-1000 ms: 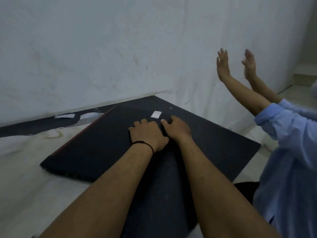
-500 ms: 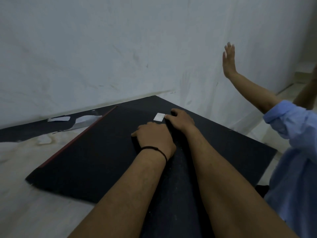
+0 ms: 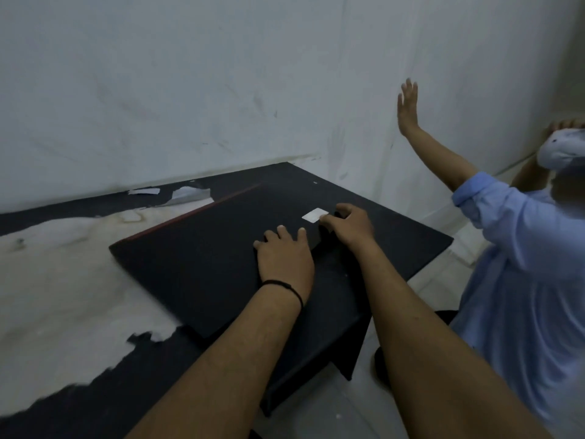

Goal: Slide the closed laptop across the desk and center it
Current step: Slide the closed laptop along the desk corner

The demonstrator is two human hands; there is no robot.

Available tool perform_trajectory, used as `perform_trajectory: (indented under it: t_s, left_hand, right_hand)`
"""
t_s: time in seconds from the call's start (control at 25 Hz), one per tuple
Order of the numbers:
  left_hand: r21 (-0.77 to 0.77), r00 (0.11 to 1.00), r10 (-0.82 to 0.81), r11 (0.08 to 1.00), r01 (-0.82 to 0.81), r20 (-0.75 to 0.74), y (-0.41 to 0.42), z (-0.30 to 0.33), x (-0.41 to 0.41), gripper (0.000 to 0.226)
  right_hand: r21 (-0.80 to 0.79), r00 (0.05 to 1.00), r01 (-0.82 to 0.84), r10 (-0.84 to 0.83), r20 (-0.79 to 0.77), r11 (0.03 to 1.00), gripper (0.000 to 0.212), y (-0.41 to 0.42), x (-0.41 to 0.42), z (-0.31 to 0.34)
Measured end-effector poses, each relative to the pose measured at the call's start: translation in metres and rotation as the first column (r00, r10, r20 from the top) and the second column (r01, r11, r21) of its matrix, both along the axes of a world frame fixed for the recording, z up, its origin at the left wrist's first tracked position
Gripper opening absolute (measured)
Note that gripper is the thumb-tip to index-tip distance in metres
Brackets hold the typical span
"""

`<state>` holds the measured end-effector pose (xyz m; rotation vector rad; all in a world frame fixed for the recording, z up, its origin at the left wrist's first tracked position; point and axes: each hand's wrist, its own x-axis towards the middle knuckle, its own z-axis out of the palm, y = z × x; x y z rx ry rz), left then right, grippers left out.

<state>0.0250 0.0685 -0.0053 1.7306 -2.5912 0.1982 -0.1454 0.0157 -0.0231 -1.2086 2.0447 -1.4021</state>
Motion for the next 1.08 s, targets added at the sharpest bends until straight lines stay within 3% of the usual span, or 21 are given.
perform_trajectory:
  t_s: [0.16, 0.36, 0.48, 0.72, 1.08]
  left_hand:
    - [-0.161, 0.993, -0.078, 0.985, 0.063, -0.089, 0.034, -0.016, 0.037, 0.065]
    - [-0.22, 0.991, 0.007, 0.975, -0.036, -0.132, 0.053, -0.016, 0.05, 0.075]
    - [-0.231, 0.988, -0.006, 0.972, -0.031, -0.156, 0.055, -0.015, 0.048, 0.067]
    - [-0.281, 0.997, -0.003, 0.96, -0.02, -0.08, 0.051, -0.022, 0.041, 0.06]
    - [-0.299, 0.996, -0.016, 0.954, -0.011, -0.089, 0.049, -0.024, 0.04, 0.056]
  right_hand:
    - [-0.084, 0.997, 0.051, -0.045, 0.066, 0.995, 0.054, 0.063, 0.009, -0.004]
    - [-0.322, 0.878, 0.239, -0.063, 0.474, 0.916, 0.033, 0.092, 0.011, -0.002]
    - [-0.347, 0.828, 0.298, -0.06, 0.557, 0.889, 0.026, 0.096, 0.011, 0.0]
    - [-0.354, 0.889, 0.307, -0.134, 0.438, 0.883, 0.012, 0.095, 0.018, -0.002]
    - [-0.283, 0.948, 0.288, -0.23, 0.222, 0.915, 0.028, 0.099, 0.028, -0.003]
